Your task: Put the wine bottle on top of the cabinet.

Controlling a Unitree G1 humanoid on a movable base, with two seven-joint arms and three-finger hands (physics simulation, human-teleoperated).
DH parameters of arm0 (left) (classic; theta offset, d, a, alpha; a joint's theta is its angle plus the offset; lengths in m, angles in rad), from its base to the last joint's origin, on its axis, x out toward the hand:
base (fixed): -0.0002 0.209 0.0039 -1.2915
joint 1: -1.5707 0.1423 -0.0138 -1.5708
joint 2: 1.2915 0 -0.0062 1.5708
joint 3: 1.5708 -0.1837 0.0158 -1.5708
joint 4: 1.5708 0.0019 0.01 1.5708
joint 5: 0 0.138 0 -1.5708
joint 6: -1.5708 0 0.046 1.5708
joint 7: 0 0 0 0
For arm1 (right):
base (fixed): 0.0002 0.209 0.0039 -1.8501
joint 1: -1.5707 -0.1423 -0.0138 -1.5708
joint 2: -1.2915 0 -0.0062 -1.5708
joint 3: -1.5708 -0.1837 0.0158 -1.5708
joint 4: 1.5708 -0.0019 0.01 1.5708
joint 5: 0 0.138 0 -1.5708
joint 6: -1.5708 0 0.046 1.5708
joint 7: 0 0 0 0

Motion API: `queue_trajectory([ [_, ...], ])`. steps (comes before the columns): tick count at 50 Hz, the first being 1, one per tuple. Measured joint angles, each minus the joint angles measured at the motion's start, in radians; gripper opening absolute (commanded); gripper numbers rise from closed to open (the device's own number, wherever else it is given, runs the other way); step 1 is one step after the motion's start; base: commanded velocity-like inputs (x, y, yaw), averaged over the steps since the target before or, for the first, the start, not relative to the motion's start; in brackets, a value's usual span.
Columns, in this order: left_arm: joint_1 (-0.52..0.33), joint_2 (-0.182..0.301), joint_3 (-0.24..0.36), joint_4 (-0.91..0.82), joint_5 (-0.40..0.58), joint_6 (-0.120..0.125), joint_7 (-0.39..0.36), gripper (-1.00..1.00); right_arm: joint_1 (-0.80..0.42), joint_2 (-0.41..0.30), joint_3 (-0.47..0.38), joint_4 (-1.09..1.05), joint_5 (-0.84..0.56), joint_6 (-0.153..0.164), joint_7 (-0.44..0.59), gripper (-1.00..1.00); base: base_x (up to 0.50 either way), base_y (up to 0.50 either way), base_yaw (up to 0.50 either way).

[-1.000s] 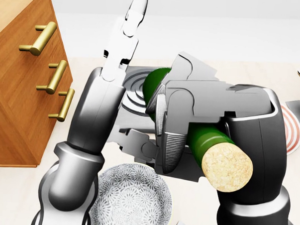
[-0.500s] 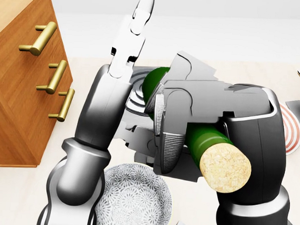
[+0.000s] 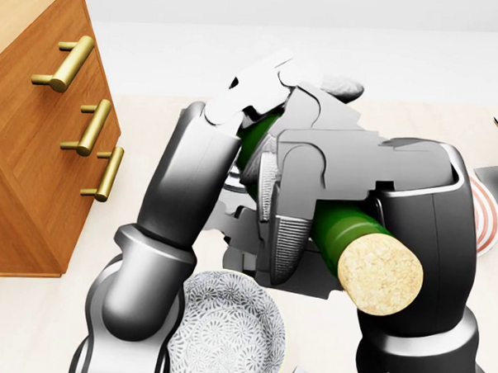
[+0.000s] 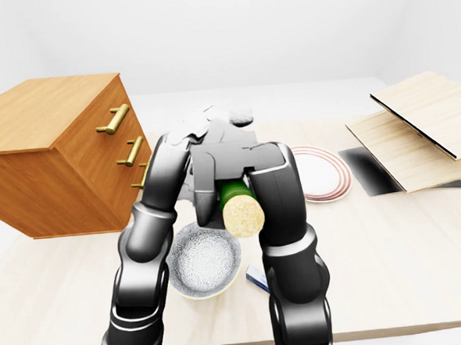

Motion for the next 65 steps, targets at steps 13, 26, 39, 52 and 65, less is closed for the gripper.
queue_trajectory([
  [13, 0.001, -0.005, 0.001, -0.008, 0.018, 0.0, -0.022, -1.0, 0.005, 0.0, 0.008, -0.001, 0.048, 0.0, 0.007, -1.0, 0.0, 0.0, 0.0],
  [26, 0.004, -0.006, -0.003, -0.002, 0.024, 0.0, -0.009, -1.0, 0.008, -0.006, 0.008, -0.003, 0.057, 0.0, -0.011, 1.0, 0.0, 0.0, 0.0],
  [39, 0.008, -0.001, 0.003, 0.005, -0.017, 0.0, -0.004, -1.0, -0.006, -0.044, -0.06, -0.17, 0.042, 0.0, -0.051, 1.0, 0.0, 0.0, 0.0],
  [52, -0.001, 0.004, 0.012, -0.02, -0.034, 0.0, -0.011, -1.0, 0.069, 0.002, -0.245, -0.245, -0.016, 0.0, 0.075, 1.0, 0.0, 0.0, 0.0],
  [65, -0.182, 0.025, 0.084, -0.096, -0.04, 0.0, -0.04, -1.0, 0.214, 0.031, -0.394, -0.245, 0.052, 0.0, 0.123, 1.0, 0.0, 0.0, 0.0],
])
